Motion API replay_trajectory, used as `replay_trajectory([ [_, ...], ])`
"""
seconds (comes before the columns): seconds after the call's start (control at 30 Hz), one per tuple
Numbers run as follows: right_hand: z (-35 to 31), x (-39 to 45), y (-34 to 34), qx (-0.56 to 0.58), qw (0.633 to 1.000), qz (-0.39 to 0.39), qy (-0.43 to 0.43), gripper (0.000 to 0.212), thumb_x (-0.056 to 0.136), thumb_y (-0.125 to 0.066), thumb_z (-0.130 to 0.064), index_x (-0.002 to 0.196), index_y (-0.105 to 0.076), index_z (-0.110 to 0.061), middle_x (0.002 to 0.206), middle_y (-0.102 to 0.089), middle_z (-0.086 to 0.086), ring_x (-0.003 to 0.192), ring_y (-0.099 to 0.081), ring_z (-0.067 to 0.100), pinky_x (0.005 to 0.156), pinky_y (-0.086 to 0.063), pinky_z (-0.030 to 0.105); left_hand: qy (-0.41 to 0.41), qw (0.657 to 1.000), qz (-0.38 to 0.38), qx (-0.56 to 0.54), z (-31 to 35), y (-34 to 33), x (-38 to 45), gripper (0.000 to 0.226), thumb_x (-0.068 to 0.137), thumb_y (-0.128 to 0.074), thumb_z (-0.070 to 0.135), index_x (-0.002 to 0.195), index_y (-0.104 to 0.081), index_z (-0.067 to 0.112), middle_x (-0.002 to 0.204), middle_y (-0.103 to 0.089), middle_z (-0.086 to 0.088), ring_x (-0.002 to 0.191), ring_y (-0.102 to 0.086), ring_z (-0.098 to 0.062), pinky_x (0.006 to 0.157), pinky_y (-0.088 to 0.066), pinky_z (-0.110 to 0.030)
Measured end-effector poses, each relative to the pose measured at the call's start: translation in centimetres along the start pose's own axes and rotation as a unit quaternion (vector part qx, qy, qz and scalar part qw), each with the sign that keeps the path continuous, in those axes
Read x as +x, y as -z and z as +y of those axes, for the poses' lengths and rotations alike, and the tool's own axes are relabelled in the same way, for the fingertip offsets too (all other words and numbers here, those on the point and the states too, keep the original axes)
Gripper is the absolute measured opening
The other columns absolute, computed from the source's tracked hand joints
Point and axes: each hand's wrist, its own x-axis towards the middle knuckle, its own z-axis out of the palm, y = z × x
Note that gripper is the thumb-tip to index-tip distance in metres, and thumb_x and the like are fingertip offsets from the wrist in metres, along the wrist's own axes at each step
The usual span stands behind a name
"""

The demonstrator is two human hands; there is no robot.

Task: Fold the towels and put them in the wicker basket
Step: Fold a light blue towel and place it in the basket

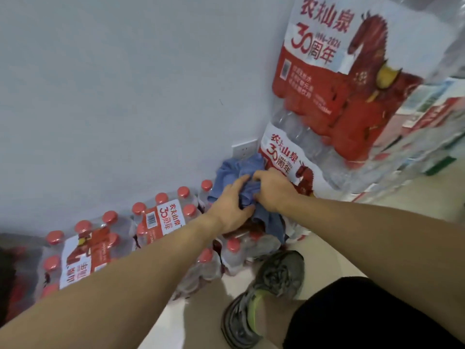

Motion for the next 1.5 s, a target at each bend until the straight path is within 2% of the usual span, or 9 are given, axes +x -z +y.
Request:
replay_trajectory([
  [0.07,-0.1,0.5,1.0,0.016,0.999,0.023,-0.017,0.022,0.089,-0.060,-0.012,0.111,-0.063,-0.009,0.111,-0.063,0.013,0.105,-0.060,0.030,0.082,-0.048,0.031,0.008,0.999,0.038,-0.026,0.1,0.1,0.1,0.076,0.090,-0.066,0.019,0.152,-0.023,0.023,0.133,-0.048,0.004,0.119,-0.050,-0.011,0.093,-0.039,-0.005],
  [0.17,-1.0,0.7,3.3,0.080,0.993,0.083,-0.012,0.014,0.084,-0.069,-0.016,0.097,-0.067,-0.012,0.097,-0.066,0.008,0.091,-0.061,0.025,0.069,-0.042,0.026,0.028,0.993,0.078,-0.087,1.2,1.4,0.2,0.070,0.093,-0.063,0.027,0.151,-0.024,0.029,0.131,-0.056,-0.003,0.118,-0.058,-0.017,0.100,-0.047,-0.030],
  [0.4,-5.4,-1.6,7.9,0.384,0.905,0.139,0.118,0.016,0.093,-0.066,-0.015,0.109,-0.066,-0.014,0.099,-0.067,-0.001,0.090,-0.064,0.015,0.069,-0.049,0.013,-0.045,0.983,0.143,-0.102,8.1,10.2,-2.0,0.051,0.089,-0.062,0.045,0.136,-0.046,0.032,0.107,-0.068,-0.001,0.092,-0.068,-0.008,0.072,-0.055,-0.018],
  [0.67,-13.2,-5.0,10.6,0.607,0.757,-0.006,0.243,0.033,0.100,-0.049,0.000,0.131,-0.057,-0.005,0.121,-0.066,0.018,0.105,-0.069,0.031,0.086,-0.059,0.043,-0.048,0.978,0.191,-0.064,11.9,19.1,-8.8,0.045,0.083,-0.074,0.024,0.124,-0.056,0.022,0.107,-0.066,0.004,0.089,-0.067,0.002,0.068,-0.055,-0.014],
  [0.87,-17.8,-6.7,10.3,0.531,0.795,0.028,0.294,0.032,0.085,-0.073,-0.004,0.115,-0.061,-0.007,0.083,-0.066,0.007,0.062,-0.064,0.020,0.054,-0.053,0.024,-0.007,0.980,0.156,-0.123,9.9,23.9,-15.3,0.036,0.083,-0.069,0.021,0.118,-0.064,0.024,0.105,-0.074,0.000,0.099,-0.070,-0.017,0.076,-0.059,-0.025],
  [1.07,-19.6,-6.6,7.7,0.381,0.877,-0.027,0.292,0.068,0.077,-0.084,-0.020,0.136,-0.050,-0.027,0.127,-0.052,0.000,0.109,-0.054,0.012,0.090,-0.050,0.027,0.048,0.944,0.125,-0.300,6.6,25.5,-19.8,0.031,0.083,-0.064,0.019,0.113,-0.071,0.021,0.114,-0.070,-0.017,0.099,-0.070,-0.032,0.074,-0.059,-0.035],
  [1.17,-21.0,-6.3,6.4,0.406,0.856,-0.117,0.299,0.044,0.084,-0.077,-0.016,0.125,-0.061,-0.016,0.120,-0.065,-0.002,0.112,-0.061,0.010,0.100,-0.050,0.029,0.074,0.931,0.119,-0.337,5.2,25.2,-20.9,0.035,0.085,-0.061,0.018,0.120,-0.067,0.015,0.115,-0.070,-0.018,0.103,-0.069,-0.035,0.077,-0.059,-0.037],
  [1.33,-23.0,-6.2,4.7,0.439,0.861,-0.111,0.231,0.016,0.089,-0.072,-0.025,0.099,-0.066,-0.013,0.087,-0.073,0.002,0.077,-0.068,0.010,0.075,-0.054,0.026,0.142,0.909,0.181,-0.349,4.2,24.7,-22.2,0.047,0.082,-0.064,0.028,0.116,-0.059,-0.005,0.112,-0.067,-0.027,0.097,-0.066,-0.035,0.094,-0.051,-0.050],
  [1.5,-24.8,-6.6,4.2,0.477,0.846,-0.104,0.214,0.013,0.095,-0.064,-0.022,0.096,-0.066,-0.010,0.083,-0.071,0.008,0.073,-0.066,0.014,0.071,-0.055,0.028,0.169,0.930,0.275,-0.174,4.2,26.7,-23.0,0.041,0.083,-0.061,0.055,0.111,-0.064,0.025,0.104,-0.073,0.001,0.085,-0.071,-0.010,0.071,-0.053,-0.029],
])
